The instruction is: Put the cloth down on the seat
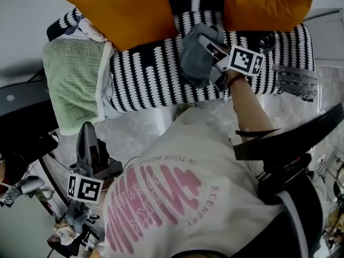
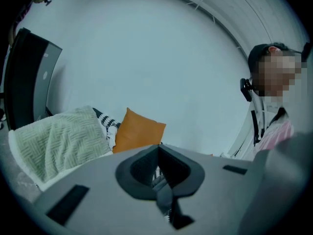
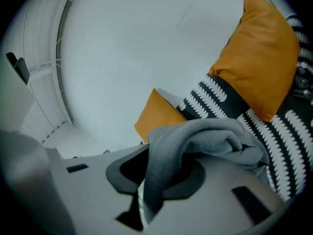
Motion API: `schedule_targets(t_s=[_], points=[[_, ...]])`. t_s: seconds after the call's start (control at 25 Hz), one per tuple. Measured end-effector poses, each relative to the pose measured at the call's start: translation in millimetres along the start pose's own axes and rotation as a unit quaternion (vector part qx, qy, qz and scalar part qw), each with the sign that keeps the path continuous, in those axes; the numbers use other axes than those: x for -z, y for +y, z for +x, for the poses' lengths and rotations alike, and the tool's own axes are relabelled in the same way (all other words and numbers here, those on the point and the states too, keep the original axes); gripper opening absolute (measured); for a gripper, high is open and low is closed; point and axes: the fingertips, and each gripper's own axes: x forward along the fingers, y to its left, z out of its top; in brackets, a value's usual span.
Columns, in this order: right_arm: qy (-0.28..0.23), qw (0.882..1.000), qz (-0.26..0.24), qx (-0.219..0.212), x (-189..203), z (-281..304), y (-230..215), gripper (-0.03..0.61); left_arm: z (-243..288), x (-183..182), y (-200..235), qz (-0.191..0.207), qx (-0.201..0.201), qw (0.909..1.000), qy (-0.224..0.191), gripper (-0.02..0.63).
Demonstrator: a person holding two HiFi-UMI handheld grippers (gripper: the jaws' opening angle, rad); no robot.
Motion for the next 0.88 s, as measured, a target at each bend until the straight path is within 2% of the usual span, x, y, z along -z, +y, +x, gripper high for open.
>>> schedule_targets(t_s=[0.28,0.6,0.72,0.88], points=[[0.045,0.997,-0.025,0.049,14.9,8.5,-31.1,0.071,-1.6,5.8,6.8,0.009,-0.032,0.9994,0.011,0.009],[0.092,0.991,-0.007,0.094,42.4,15.1,-59.1,0.071,-7.4,16.7,10.6,-0.002,-0.036,0.9993,0.009,0.008],[0.133,0.985,-0.01,0.113,58.1,16.9,-67.1,0.071,-5.1,18.5,10.1,-0.004,-0.037,0.9993,0.01,0.008],[0.192,0.969,-0.065,0.142,79.9,19.6,-80.0,0.071,-2.4,18.4,11.6,-0.001,-0.037,0.9993,0.011,0.008]])
